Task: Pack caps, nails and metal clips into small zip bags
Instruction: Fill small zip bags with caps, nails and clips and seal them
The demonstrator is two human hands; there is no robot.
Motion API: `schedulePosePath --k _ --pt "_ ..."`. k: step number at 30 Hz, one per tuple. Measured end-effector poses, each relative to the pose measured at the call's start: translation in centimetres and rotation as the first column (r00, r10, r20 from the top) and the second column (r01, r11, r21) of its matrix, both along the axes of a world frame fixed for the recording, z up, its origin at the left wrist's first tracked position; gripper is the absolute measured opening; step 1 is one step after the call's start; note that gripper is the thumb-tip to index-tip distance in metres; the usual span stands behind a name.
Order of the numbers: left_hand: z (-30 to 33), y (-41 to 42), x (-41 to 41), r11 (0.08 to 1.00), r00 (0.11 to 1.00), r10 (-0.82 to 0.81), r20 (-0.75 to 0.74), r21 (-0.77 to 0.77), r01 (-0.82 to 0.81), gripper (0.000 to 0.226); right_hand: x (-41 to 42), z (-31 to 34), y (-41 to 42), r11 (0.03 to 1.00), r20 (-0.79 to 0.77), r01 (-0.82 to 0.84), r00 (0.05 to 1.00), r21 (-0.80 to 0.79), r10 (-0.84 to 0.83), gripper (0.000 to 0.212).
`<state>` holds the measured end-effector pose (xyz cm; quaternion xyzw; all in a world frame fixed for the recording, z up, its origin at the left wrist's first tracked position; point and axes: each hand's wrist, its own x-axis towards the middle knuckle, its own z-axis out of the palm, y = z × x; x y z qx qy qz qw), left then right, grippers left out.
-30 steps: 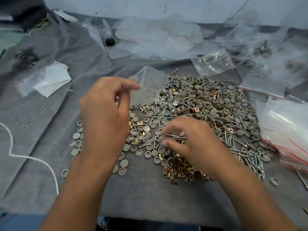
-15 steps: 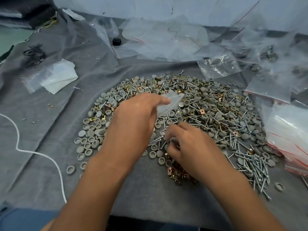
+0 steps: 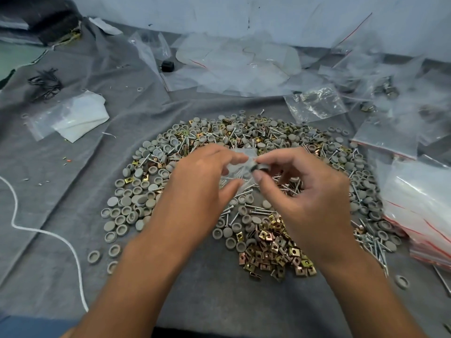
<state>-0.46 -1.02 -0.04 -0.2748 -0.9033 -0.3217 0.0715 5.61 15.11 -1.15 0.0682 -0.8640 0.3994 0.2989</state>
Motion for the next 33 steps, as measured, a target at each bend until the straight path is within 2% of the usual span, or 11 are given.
schedulePosePath --k 2,4,11,14,21,23,25,27,30,33 --pt "0.1 0.1 0.1 1.0 1.0 0.0 0.004 0.022 0.0 0.04 -0.3 -0.5 0.0 0.99 -0.005 0.056 0.998 0.127 -0.056 0.018" --pt "0.2 0.1 0.2 0.999 1.0 0.003 0.004 0.035 -0.003 0.042 -0.4 -0.9 0.1 0.981 -0.025 0.093 0.996 0.171 -0.09 0.016" --pt "0.2 0.0 0.2 0.999 1.0 0.005 -0.008 0.05 -0.005 0.04 -0.5 -0.5 -0.3 0.988 -0.143 0.153 0.979 0.03 -0.147 0.016" --pt "0.3 0.1 0.2 0.998 1.0 -0.002 -0.013 0.068 0.003 0.038 -0.7 -0.5 -0.9 0.985 -0.158 0.143 0.979 0.098 -0.126 0.013" --pt "0.3 -0.3 0.0 0.996 0.999 0.038 -0.029 0.086 -0.035 0.043 -0.2 -0.4 0.3 0.982 0.01 0.167 0.986 0.083 -0.168 0.01" --pt "0.4 -0.5 -0.2 0.993 0.998 0.055 -0.037 0.103 -0.051 0.044 0.1 -0.5 1.0 0.987 0.23 0.101 0.965 0.123 -0.127 0.012" --pt "0.5 -0.6 -0.2 0.991 0.997 0.057 -0.048 0.127 -0.051 0.045 0.2 -0.9 1.2 0.972 0.502 -0.027 0.859 0.234 -0.097 0.018" --pt "0.6 -0.7 -0.3 0.989 0.996 0.049 -0.072 0.144 -0.038 0.045 0.2 -1.6 1.1 0.902 0.637 -0.177 0.76 0.394 -0.13 0.035" --pt "0.6 -0.8 -0.3 0.987 0.994 0.032 -0.109 0.158 -0.015 0.046 0.2 -2.0 0.4 0.859 0.661 -0.263 0.743 0.44 -0.111 0.046" --pt "0.4 -0.8 -0.3 0.986 0.99 0.017 -0.141 0.166 0.007 0.047 0.3 -2.2 -0.1 0.862 0.627 -0.265 0.775 0.432 -0.076 0.028"
